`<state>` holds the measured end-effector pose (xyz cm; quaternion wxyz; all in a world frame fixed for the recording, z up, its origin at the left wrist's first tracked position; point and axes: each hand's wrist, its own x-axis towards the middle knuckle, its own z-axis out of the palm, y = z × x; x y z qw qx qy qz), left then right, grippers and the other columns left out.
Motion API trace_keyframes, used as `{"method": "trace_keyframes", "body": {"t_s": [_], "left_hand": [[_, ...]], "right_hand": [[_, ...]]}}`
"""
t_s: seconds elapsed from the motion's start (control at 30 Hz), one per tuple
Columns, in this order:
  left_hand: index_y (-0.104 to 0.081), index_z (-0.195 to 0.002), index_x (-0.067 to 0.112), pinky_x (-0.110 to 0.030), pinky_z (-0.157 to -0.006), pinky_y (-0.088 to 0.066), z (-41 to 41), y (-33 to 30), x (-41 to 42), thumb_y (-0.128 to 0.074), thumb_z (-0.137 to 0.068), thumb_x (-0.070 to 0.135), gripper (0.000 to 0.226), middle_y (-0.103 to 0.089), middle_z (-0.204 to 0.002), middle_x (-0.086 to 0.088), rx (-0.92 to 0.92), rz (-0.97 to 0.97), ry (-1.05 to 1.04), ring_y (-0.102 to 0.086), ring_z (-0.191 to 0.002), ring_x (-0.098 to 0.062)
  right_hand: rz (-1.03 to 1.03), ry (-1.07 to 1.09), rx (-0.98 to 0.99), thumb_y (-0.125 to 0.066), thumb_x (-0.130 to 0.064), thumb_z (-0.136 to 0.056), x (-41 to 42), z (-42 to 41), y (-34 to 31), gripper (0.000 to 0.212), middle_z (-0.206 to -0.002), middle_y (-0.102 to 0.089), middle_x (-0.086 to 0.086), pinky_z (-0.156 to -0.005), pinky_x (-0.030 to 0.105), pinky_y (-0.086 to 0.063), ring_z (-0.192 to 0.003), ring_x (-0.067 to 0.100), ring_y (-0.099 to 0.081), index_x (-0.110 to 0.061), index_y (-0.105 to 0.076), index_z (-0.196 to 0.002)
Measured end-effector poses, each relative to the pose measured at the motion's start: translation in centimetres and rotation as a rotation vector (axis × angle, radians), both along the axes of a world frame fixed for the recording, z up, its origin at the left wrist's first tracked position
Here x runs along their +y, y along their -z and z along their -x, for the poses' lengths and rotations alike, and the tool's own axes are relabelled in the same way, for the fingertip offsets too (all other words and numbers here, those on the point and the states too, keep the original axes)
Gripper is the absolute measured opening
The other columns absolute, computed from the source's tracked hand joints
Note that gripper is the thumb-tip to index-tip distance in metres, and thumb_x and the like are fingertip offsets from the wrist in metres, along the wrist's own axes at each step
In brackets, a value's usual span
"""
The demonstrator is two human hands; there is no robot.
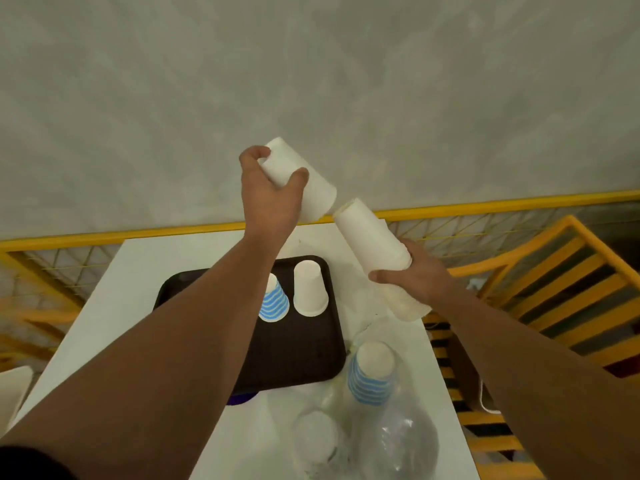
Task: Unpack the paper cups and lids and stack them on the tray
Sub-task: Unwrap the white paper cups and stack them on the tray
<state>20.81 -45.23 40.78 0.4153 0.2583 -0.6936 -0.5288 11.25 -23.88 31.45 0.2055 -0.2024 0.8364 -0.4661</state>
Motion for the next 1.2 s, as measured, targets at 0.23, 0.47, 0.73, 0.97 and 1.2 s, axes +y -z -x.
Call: {"method": "trace_keyframes", "body": {"t_s": [0.23,0.47,0.73,0.97,1.2], "left_hand": [[-0.038,-0.107,0.036,-0.038,-0.078,-0.054,-1.5,9.0,-1.5,-0.079,-0.076,0.026,0.052,-0.055,-0.102,0.003,-0.425,0.197,0.18,-0.058,-0.089,-0.022],[-0.046,-0.122,0.02,-0.024,-0.085,-0.039,-1.1,14.6,-2.5,-0.078,-0.079,0.025,0.054,-0.046,-0.13,-0.001,-0.672,0.392,0.308,-0.049,-0.1,-0.017],[-0.061,-0.124,0.018,-0.043,-0.118,-0.024,-1.6,15.8,-3.1,-0.07,-0.085,0.036,0.044,-0.045,-0.147,-0.003,-0.769,0.605,0.301,-0.03,-0.142,-0.026],[-0.031,-0.144,0.038,-0.031,-0.091,-0.054,1.0,8.2,0.7,-0.073,-0.084,0.038,0.073,-0.055,-0.129,0.005,-0.225,-0.204,0.443,-0.062,-0.109,-0.01],[-0.047,-0.123,0.029,-0.03,-0.077,-0.057,1.2,8.3,1.5,-0.072,-0.087,0.031,0.044,-0.058,-0.116,0.005,-0.166,-0.253,0.323,-0.061,-0.098,-0.014]], "right_hand": [[0.1,0.043,-0.164,-0.088,-0.047,-0.061,-1.3,1.2,4.3,0.077,-0.114,-0.064,-0.006,-0.078,0.036,-0.055,-0.101,0.017,-0.063,-0.029,-0.054,-0.127],[0.161,0.032,-0.213,-0.088,-0.064,-0.043,-3.0,1.6,5.8,0.091,-0.115,-0.066,-0.011,-0.09,0.048,-0.055,-0.107,0.017,-0.063,-0.04,-0.054,-0.123],[0.175,0.0,-0.232,-0.086,-0.06,-0.047,-3.5,1.3,6.4,0.077,-0.11,-0.068,-0.011,-0.092,0.05,-0.053,-0.103,0.016,-0.064,-0.04,-0.058,-0.116],[0.188,-0.166,-0.25,-0.088,-0.04,-0.058,-4.7,0.4,4.7,0.078,-0.113,-0.068,-0.005,-0.087,0.04,-0.053,-0.103,0.016,-0.065,-0.027,-0.055,-0.128],[0.115,-0.115,-0.145,-0.087,-0.056,-0.049,-5.2,-0.3,4.7,0.084,-0.112,-0.066,-0.013,-0.09,0.04,-0.053,-0.103,0.012,-0.062,-0.035,-0.055,-0.125]]}}
